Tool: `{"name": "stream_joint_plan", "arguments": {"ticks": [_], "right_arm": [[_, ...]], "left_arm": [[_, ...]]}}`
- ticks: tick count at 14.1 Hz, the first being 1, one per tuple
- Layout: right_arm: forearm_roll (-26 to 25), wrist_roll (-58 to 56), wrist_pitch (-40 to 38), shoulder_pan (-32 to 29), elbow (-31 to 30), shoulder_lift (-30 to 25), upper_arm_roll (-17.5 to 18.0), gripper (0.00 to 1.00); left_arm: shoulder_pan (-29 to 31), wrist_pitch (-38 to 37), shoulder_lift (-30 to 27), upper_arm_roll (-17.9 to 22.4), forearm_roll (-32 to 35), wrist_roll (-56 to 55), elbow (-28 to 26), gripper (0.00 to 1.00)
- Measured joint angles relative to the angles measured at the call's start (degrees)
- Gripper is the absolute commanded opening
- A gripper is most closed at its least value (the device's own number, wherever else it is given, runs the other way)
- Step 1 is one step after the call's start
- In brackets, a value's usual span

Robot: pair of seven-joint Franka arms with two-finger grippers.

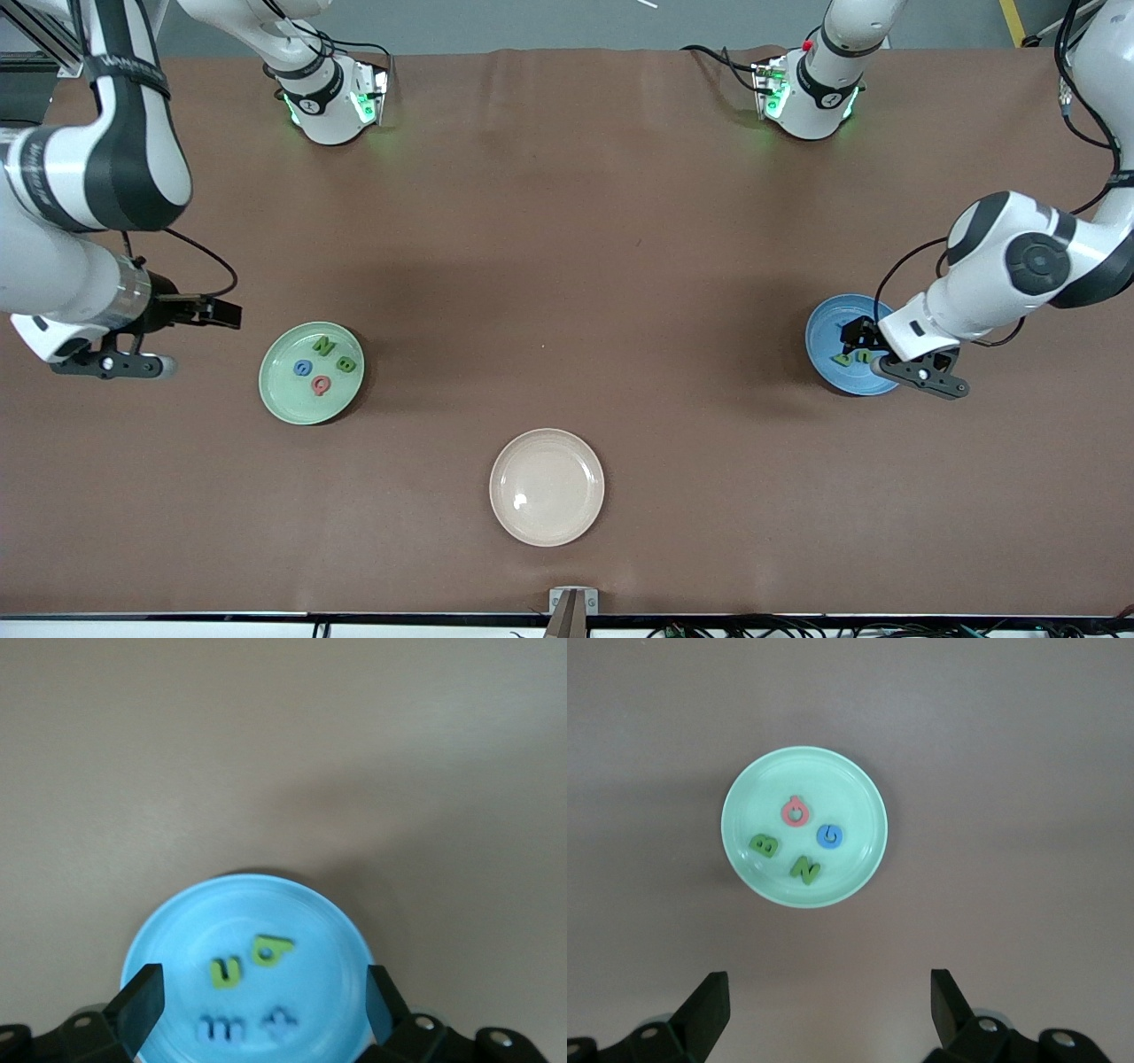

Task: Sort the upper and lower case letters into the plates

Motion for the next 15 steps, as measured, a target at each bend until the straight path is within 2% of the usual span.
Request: {"name": "stream_joint_plan", "arguments": {"ticks": [1,4,6,8,11,15], "right_arm": [[0.0,0.0,-2.7,-0.2,2.6,-0.2,0.0,1.00],[0.0,0.0,-5.9,-0.9,7.0,-0.5,0.0,1.00],[-0.1,0.0,-5.9,-1.4,8.5,-0.4,0.0,1.00],[-0.2,0.0,-6.1,-1.6,9.8,-0.4,0.0,1.00],[-0.1,0.0,-6.8,-2.7,10.9,-0.4,0.0,1.00],[0.0,0.0,-10.6,-3.0,11.0,-0.3,0.1,1.00]], "left_arm": [[-2.1,-1.8,-3.3,2.2,-5.7,2.9,1.3,1.00],[-14.1,-5.4,-12.7,13.5,-18.1,5.5,4.1,0.99],[-21.9,-7.9,-17.3,20.2,-22.5,5.5,5.2,0.99],[-27.5,-11.3,-20.5,25.0,-25.4,5.5,6.9,0.99],[-32.4,-13.2,-23.9,30.0,-28.8,5.5,8.2,0.99],[-31.5,-13.6,-29.0,31.2,-29.7,5.2,7.9,0.99]]}}
